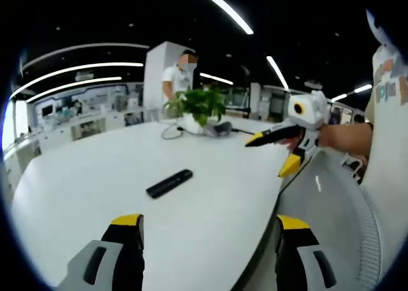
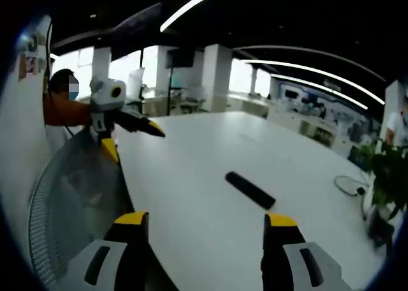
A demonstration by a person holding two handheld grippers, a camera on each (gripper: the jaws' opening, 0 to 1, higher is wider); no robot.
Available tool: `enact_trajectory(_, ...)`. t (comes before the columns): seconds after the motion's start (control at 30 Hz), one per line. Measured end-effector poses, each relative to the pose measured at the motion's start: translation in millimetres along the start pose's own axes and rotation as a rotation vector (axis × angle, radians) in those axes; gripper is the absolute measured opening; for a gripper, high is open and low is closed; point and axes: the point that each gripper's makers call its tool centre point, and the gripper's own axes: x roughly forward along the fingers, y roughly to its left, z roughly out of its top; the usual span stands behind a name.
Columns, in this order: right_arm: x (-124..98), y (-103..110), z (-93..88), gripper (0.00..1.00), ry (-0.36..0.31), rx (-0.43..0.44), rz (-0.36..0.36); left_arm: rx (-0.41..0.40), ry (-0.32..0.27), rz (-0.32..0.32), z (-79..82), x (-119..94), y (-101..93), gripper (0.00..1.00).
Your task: Press the specified remote control buttons in sequence, fully releasing each button before pressing the next.
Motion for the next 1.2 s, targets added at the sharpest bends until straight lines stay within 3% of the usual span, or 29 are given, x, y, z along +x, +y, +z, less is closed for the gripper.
enact_trajectory(1.2, -4.7, -0.6, -4.3, 0.71, -0.001, 0.007, -0.004, 0.009, -0.001, 0.011, 0.4, 0.0, 0.8, 0.86)
